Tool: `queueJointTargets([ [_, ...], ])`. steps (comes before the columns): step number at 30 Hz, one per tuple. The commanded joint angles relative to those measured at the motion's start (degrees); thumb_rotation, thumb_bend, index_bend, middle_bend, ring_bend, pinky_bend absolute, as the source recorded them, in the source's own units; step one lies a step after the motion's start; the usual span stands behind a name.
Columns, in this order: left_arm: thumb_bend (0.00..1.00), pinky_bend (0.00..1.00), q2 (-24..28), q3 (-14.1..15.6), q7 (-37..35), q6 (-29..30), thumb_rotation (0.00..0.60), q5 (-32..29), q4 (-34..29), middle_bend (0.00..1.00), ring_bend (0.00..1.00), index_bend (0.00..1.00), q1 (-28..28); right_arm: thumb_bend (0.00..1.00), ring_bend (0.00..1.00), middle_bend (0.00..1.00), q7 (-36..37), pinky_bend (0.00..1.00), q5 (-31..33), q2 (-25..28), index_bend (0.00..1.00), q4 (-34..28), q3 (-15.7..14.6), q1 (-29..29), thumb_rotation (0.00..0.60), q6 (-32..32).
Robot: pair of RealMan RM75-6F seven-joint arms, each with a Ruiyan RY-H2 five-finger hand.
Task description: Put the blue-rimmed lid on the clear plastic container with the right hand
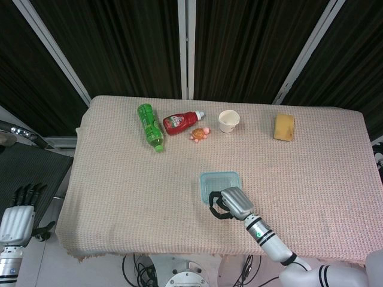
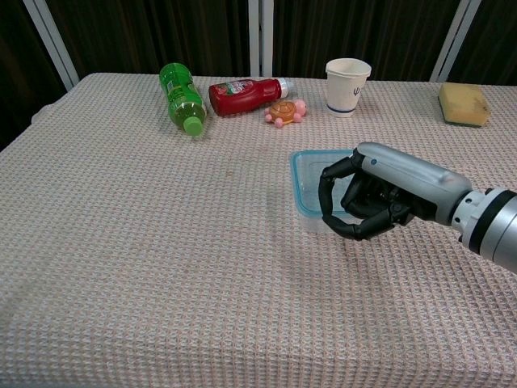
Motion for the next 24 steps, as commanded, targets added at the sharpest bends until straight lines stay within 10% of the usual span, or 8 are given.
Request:
queueJointTargets([
  [1, 0.00, 0.00, 0.1, 0.0, 0.1, 0.1, 0.600, 0.0, -0.1, 0.08, 0.00, 0.12, 0.0, 0.70, 0.90, 0.94, 0.3, 0.94, -1.1, 1.1, 1.00, -1.2, 1.1, 0.2, 0.600, 1.1],
  [13, 0.00, 0.00, 0.9, -0.4, 0.9, 0.4, 0.600, 0.3, -1.4, 0.08, 0.00, 0.12, -0.3, 0.33, 0.56, 0.66, -13.6, 0.59, -0.3, 7.1, 0.67, -5.9, 3.8, -0.5, 0.600, 5.9],
  [24, 0.00, 0.00, 0.9, -0.2, 1.8, 1.0, 0.600, 0.5, -2.3, 0.08, 0.00, 0.12, -0.1, 0.56, 0.76, 0.87, 3.0, 0.86, -1.6, 0.7, 0.90, -1.8, 2.6, 6.6, 0.600, -7.8],
])
